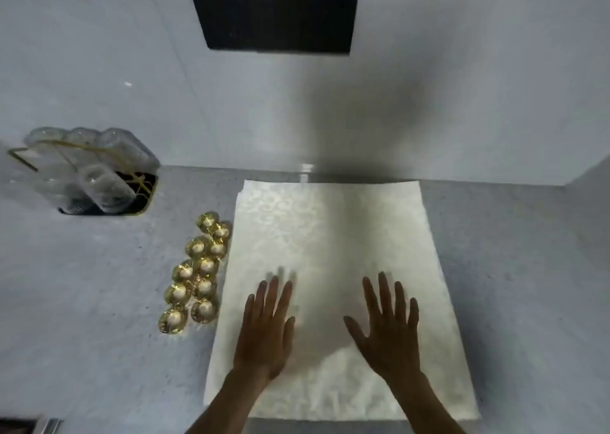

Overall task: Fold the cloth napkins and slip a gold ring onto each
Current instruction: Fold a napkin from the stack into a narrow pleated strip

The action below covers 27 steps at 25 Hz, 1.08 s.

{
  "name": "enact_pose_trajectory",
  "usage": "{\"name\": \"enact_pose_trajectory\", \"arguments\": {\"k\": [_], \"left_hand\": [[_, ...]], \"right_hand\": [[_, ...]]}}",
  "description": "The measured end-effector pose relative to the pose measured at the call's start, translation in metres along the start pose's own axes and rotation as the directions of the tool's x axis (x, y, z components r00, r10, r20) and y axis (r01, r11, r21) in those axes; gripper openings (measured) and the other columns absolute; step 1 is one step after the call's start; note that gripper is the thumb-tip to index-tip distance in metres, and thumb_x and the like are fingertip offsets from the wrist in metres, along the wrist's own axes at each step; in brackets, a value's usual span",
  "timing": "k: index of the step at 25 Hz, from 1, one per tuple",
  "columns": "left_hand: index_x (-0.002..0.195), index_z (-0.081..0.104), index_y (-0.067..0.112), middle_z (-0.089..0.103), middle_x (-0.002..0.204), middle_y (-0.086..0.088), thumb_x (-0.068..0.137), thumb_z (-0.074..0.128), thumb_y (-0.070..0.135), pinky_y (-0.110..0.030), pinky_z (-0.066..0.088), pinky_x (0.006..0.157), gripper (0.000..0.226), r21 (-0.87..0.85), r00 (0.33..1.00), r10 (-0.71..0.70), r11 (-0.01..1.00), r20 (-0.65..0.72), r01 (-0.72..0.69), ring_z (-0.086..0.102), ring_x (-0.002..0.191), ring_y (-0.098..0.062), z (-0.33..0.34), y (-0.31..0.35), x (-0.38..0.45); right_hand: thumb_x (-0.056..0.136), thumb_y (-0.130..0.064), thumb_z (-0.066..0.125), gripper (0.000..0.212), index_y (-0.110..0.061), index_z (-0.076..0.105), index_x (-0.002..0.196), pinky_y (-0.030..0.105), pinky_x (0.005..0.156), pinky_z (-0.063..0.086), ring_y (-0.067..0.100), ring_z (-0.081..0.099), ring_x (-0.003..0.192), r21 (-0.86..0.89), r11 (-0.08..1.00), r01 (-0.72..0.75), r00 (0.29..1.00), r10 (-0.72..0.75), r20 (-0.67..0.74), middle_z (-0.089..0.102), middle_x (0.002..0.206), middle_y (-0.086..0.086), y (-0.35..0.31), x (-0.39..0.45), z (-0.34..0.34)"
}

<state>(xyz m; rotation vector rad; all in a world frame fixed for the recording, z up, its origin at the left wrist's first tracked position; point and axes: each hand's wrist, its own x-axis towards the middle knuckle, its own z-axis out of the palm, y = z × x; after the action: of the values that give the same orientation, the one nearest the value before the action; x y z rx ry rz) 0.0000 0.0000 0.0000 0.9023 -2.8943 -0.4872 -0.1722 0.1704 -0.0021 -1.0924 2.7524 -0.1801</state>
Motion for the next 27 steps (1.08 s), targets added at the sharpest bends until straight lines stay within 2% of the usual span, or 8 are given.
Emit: {"name": "enact_pose_trajectory", "arguments": {"k": [7, 12, 15, 16, 18, 21, 24, 27], "left_hand": [[0.157, 0.019, 0.026, 0.007, 0.165, -0.004, 0.103, 0.025, 0.054, -0.045, 0.011, 0.12, 0.061, 0.098, 0.997, 0.077, 0.992, -0.005, -0.076, 0.0, 0.152, -0.022, 0.077, -0.026, 0.064], [0.156, 0.015, 0.034, -0.001, 0.165, 0.006, 0.098, 0.011, 0.062, -0.035, -0.003, 0.121, 0.065, 0.115, 0.989, 0.102, 0.989, -0.111, -0.089, -0.011, 0.151, -0.013, 0.094, -0.033, 0.059], [0.14, 0.049, 0.03, 0.031, 0.157, 0.002, 0.093, 0.022, 0.056, -0.037, 0.023, 0.117, 0.06, 0.082, 0.973, 0.102, 0.993, -0.205, -0.087, 0.022, 0.146, -0.022, 0.088, -0.03, 0.062], [0.122, 0.062, 0.026, 0.05, 0.14, 0.002, 0.091, 0.032, 0.048, -0.038, 0.038, 0.103, 0.049, 0.09, 0.95, 0.121, 0.991, -0.287, -0.099, 0.041, 0.131, -0.026, 0.086, -0.029, 0.058], [0.104, 0.067, 0.022, 0.059, 0.112, 0.005, 0.089, 0.042, 0.036, -0.036, 0.042, 0.084, 0.033, 0.059, 0.914, 0.136, 0.991, -0.383, -0.123, 0.054, 0.105, -0.025, 0.08, -0.024, 0.043], [0.126, 0.056, 0.027, 0.052, 0.129, 0.01, 0.097, 0.043, 0.049, -0.033, 0.034, 0.096, 0.038, 0.078, 0.975, 0.152, 0.987, -0.163, -0.141, 0.045, 0.121, -0.019, 0.073, -0.012, -0.007], [0.148, 0.033, 0.037, 0.023, 0.159, 0.014, 0.097, 0.035, 0.064, -0.028, 0.012, 0.116, 0.058, 0.013, 0.981, 0.196, 0.98, -0.007, -0.196, 0.014, 0.147, -0.009, 0.069, -0.027, -0.045], [0.154, 0.015, 0.042, -0.003, 0.162, 0.018, 0.094, 0.026, 0.07, -0.026, -0.008, 0.118, 0.067, -0.013, 0.973, 0.226, 0.974, 0.055, -0.226, -0.01, 0.148, -0.001, 0.069, -0.038, -0.056]], "right_hand": [[0.093, -0.067, 0.03, 0.073, -0.029, 0.025, 0.155, 0.059, 0.116, 0.018, 0.035, 0.023, 0.147, -0.098, 0.991, 0.087, 0.995, -0.091, -0.033, 0.02, 0.163, 0.005, 0.008, 0.029, 0.075], [0.092, -0.072, 0.023, 0.07, -0.037, 0.028, 0.153, 0.052, 0.116, 0.014, 0.028, 0.025, 0.148, -0.074, 0.996, 0.058, 0.985, -0.069, -0.156, 0.026, 0.161, -0.004, 0.008, 0.029, 0.087], [0.091, -0.075, 0.012, 0.071, -0.044, 0.007, 0.154, 0.046, 0.12, -0.002, 0.021, 0.001, 0.152, -0.048, 0.998, 0.041, 0.99, -0.047, -0.133, 0.002, 0.165, -0.011, 0.008, 0.032, 0.082], [0.091, -0.074, 0.011, 0.07, -0.044, 0.001, 0.154, 0.045, 0.12, -0.007, 0.02, -0.006, 0.152, -0.029, 0.999, 0.044, 0.994, -0.047, -0.102, -0.005, 0.165, -0.012, 0.008, 0.032, 0.083], [0.094, -0.07, 0.015, 0.068, -0.041, 0.004, 0.155, 0.046, 0.121, -0.005, 0.021, -0.006, 0.152, 0.003, 0.998, 0.058, 0.993, -0.057, -0.107, -0.003, 0.165, -0.01, 0.007, 0.03, 0.084], [0.101, -0.055, 0.027, 0.059, -0.035, 0.017, 0.155, 0.044, 0.122, 0.006, 0.022, 0.005, 0.152, 0.07, 0.984, 0.166, 0.97, -0.151, -0.19, 0.009, 0.165, -0.004, 0.009, 0.006, 0.071], [0.102, -0.047, 0.037, 0.053, -0.034, 0.028, 0.153, 0.03, 0.119, 0.013, 0.014, 0.017, 0.15, 0.1, 0.931, 0.35, 0.922, -0.324, -0.214, 0.023, 0.162, -0.005, 0.029, -0.039, 0.065], [0.098, -0.063, 0.024, 0.059, -0.045, 0.017, 0.153, 0.028, 0.12, 0.0, 0.007, 0.001, 0.15, 0.039, 0.94, 0.34, 0.939, -0.337, -0.072, 0.004, 0.163, -0.017, 0.049, -0.074, 0.076]]}}
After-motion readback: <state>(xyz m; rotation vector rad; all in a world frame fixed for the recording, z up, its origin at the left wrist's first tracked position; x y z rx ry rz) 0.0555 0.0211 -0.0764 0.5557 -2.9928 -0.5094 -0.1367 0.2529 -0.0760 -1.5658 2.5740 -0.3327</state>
